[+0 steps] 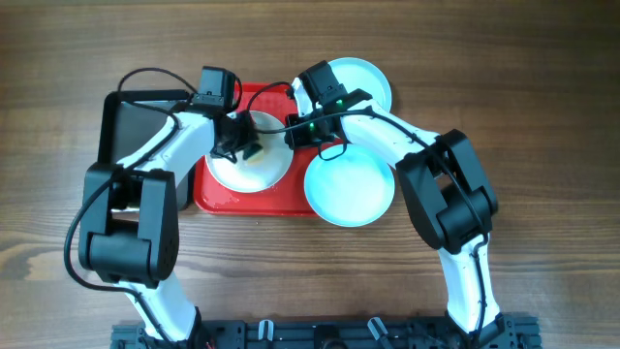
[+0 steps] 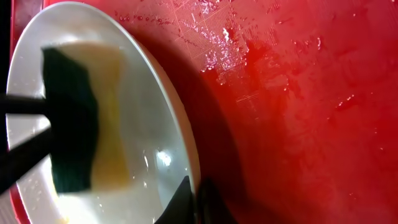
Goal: Clean dirty plates on tray and stack at the side
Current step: 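Scrub the white plate with the sponge while the right gripper holds it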
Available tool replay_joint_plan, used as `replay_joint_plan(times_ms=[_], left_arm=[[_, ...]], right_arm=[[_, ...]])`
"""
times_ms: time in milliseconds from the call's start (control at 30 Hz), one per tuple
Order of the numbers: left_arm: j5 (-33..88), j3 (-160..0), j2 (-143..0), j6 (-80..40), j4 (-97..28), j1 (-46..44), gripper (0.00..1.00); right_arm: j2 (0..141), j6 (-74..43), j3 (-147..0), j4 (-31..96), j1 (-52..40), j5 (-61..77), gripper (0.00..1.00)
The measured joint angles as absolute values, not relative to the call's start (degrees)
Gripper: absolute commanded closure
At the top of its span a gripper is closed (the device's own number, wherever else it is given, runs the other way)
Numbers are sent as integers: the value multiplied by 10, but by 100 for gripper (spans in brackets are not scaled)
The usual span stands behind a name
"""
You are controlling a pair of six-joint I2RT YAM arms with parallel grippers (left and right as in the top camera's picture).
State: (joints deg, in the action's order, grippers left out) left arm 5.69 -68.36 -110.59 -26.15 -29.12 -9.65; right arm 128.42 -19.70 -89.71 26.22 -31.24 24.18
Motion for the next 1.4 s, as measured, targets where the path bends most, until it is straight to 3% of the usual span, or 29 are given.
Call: replay_joint_plan(times_ms=[300,600,700,867,1100,1267,1400], left_arm=[[-30,-712,-1107,-325,-399,-95,96],[50,-718,-1108,-154,-577,-83,96],[100,-714,-1108,-65,-582,-78,96],[184,-705,-1112,-19,-529,-81,96],[232,-700,-1119,-79,-389,-117,96],[130,-705,-1115,-206,-380,-129,96],[6,-742,-1117,-323,-467,-95,96]], right_arm=[[1286,-199,-897,270,-324,258,96],[1286,-190,-897,275,-325,270,96],[1286,-190,-897,275,-325,270,96],[1286,-190,-897,274,-324,268,96],[1286,-193,-897,274,-321,266,96],[1287,-211,-897,268,-321,263,96],[1287,-257,-897,269,-325,239,96]])
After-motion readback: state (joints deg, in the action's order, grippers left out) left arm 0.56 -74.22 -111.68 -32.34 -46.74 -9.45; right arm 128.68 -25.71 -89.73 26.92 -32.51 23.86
